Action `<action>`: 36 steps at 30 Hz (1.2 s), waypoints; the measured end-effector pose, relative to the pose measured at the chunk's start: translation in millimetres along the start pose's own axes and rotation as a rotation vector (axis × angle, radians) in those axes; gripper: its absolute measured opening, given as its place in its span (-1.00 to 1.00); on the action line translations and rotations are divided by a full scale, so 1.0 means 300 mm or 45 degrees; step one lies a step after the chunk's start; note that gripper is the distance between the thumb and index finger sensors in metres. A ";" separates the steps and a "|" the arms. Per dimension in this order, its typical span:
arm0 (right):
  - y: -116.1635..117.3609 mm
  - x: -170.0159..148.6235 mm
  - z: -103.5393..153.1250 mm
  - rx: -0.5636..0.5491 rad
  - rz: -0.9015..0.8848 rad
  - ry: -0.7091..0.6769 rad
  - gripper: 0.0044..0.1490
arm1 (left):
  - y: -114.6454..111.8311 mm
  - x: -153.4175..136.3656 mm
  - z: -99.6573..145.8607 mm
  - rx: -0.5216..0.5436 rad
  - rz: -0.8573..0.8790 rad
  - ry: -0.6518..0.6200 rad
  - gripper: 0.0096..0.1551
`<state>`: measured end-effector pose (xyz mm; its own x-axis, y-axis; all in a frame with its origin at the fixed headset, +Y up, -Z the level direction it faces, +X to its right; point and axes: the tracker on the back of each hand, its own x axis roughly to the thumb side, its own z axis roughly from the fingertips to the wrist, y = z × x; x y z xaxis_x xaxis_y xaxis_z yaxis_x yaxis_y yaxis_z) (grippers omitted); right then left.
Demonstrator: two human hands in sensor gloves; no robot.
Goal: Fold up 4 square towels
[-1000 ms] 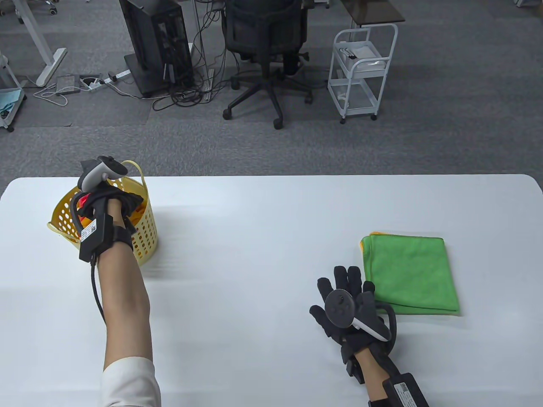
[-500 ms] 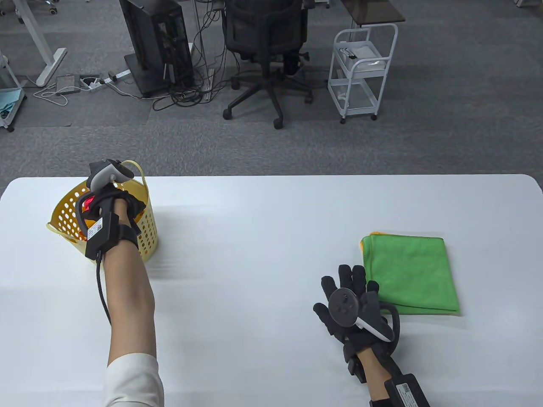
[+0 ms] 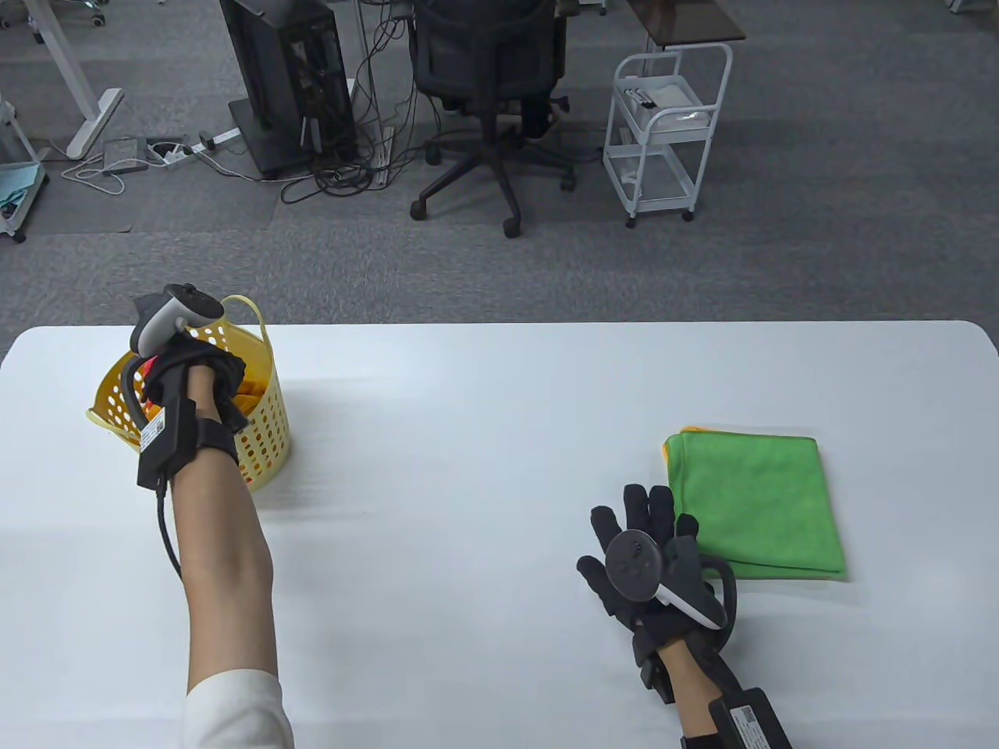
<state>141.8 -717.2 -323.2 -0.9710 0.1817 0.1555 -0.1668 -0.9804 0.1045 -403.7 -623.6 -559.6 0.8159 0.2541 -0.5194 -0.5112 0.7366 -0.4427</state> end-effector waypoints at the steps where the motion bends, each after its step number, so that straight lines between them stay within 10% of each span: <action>1: 0.000 0.000 0.000 0.000 0.001 -0.002 -0.07 | 0.006 -0.001 0.012 0.013 0.003 -0.009 -0.27; 36: 0.000 0.028 0.014 -0.039 0.005 -0.051 -0.04 | 0.191 0.017 0.664 0.613 0.507 -1.011 -0.29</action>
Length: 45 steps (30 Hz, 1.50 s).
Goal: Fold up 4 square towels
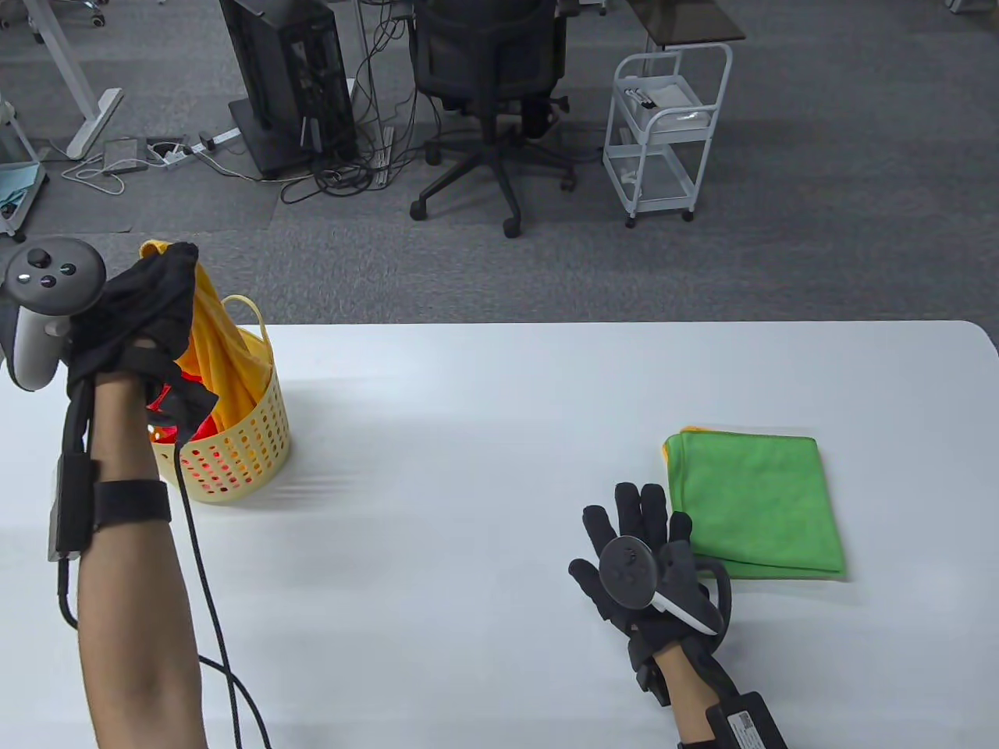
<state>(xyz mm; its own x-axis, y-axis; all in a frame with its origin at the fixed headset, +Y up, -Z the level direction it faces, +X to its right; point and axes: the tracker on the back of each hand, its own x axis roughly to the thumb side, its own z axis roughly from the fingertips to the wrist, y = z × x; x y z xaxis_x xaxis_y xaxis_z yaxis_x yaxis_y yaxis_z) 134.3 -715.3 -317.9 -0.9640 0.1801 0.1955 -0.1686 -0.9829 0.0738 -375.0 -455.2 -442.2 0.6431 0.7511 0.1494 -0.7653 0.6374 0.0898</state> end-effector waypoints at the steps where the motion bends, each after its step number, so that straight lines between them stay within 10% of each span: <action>1: 0.000 0.001 0.000 0.000 0.000 0.000 -0.04 | 0.006 0.017 0.007 -0.004 0.032 -0.031 -0.29; 28: -0.017 0.007 0.013 -0.034 0.000 -0.007 -0.02 | 0.021 0.516 0.166 -0.027 0.279 -0.718 -0.29; 37: -0.028 0.012 0.032 -0.049 0.005 -0.022 -0.02 | -0.118 0.533 0.158 -0.164 0.263 -0.689 -0.29; 45: -0.030 0.002 0.038 -0.049 -0.016 -0.012 -0.02 | -0.399 0.401 0.138 -0.420 0.035 -0.511 -0.29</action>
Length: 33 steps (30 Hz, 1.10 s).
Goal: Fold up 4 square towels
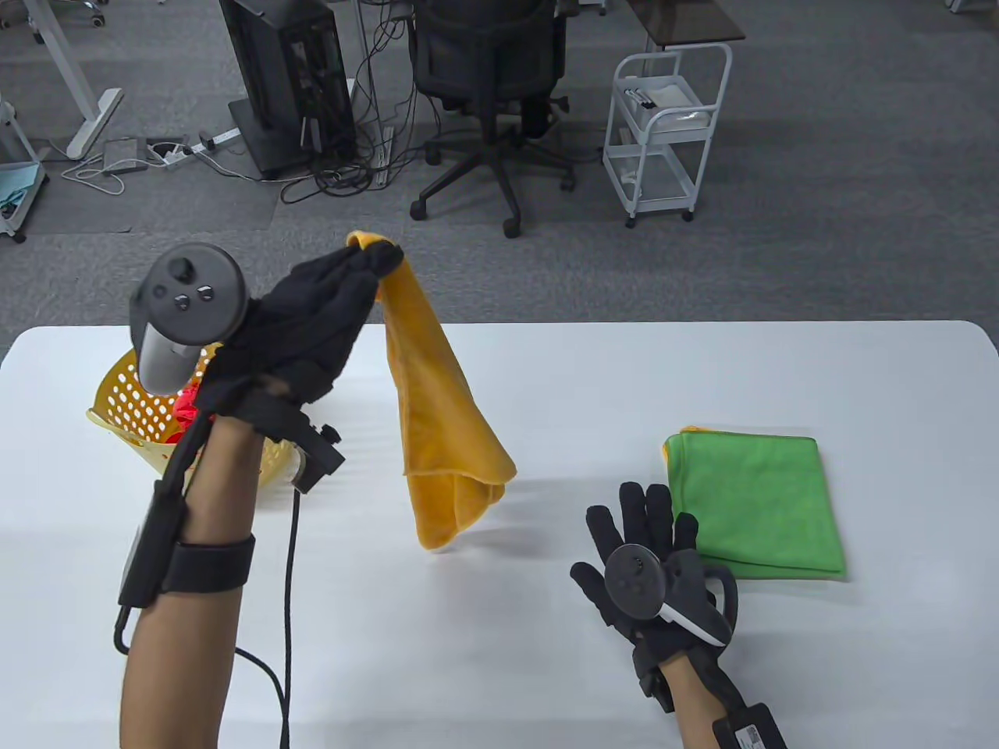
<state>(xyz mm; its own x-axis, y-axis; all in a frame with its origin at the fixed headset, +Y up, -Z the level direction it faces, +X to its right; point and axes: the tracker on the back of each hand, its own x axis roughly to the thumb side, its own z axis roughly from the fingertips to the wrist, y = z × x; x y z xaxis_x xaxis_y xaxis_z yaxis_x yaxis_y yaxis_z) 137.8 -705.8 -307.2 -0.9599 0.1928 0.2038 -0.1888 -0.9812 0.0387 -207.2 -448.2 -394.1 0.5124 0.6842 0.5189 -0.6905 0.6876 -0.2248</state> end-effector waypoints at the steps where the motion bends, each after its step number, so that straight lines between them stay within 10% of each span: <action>1: 0.001 -0.002 -0.001 0.001 0.002 0.002 -0.02 | -0.048 -0.041 -0.003 -0.047 -0.033 0.055 -0.29; 11: -0.003 -0.001 -0.001 0.023 0.008 0.006 -0.02 | -0.323 -0.393 0.004 -0.200 -0.019 0.312 -0.29; 33: -0.005 -0.012 -0.010 0.044 0.008 0.048 -0.02 | -0.617 -0.712 0.041 -0.480 -0.295 0.568 -0.31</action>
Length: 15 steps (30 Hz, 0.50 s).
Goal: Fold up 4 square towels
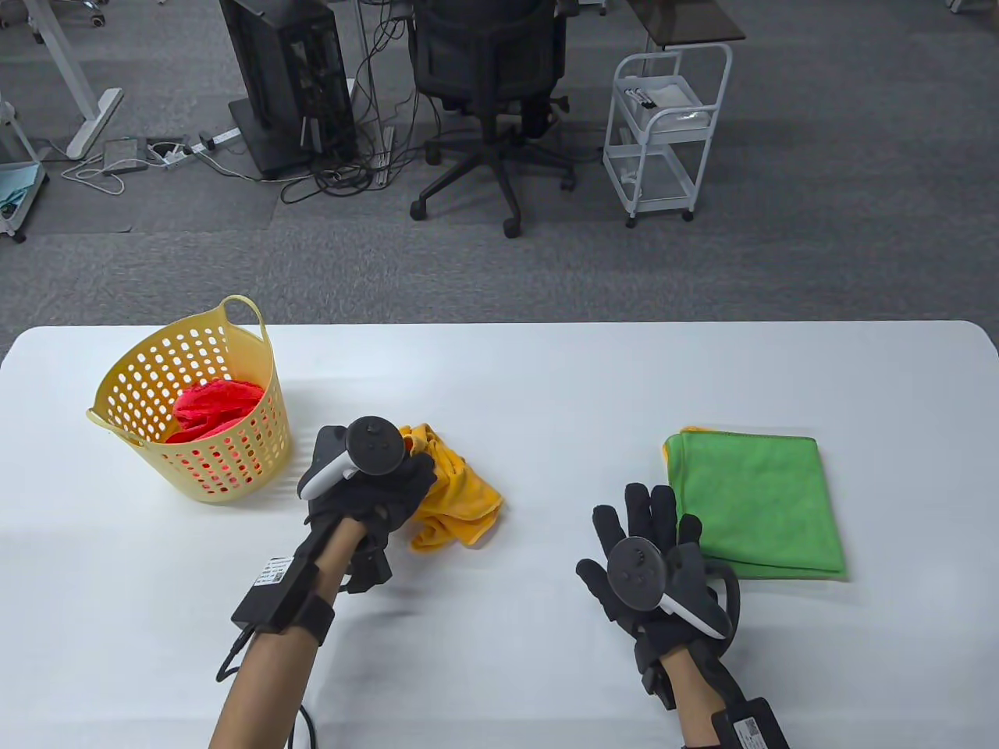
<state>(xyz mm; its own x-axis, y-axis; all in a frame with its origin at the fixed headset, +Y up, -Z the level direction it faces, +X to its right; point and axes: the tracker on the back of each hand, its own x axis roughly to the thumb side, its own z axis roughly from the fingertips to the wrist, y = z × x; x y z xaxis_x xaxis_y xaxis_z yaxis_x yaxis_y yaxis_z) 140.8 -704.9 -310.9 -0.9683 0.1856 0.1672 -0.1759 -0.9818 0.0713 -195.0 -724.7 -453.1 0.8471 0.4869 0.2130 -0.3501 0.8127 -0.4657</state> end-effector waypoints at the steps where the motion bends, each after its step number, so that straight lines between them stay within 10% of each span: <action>1: 0.000 -0.001 0.000 0.000 -0.001 0.000 -0.02 | 0.001 -0.001 0.000 0.002 0.000 -0.001 -0.31; 15: -0.004 -0.001 -0.001 -0.014 -0.003 -0.012 -0.03 | 0.176 -0.084 0.107 0.263 0.097 0.081 -0.31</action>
<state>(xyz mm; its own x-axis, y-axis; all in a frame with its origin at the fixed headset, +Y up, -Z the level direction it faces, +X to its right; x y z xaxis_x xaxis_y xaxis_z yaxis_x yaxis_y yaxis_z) 141.1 -703.8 -311.4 -0.9662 0.1880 0.1763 -0.1799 -0.9818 0.0612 -247.7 -683.9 -455.6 0.8361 0.5338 0.1263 -0.4831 0.8257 -0.2912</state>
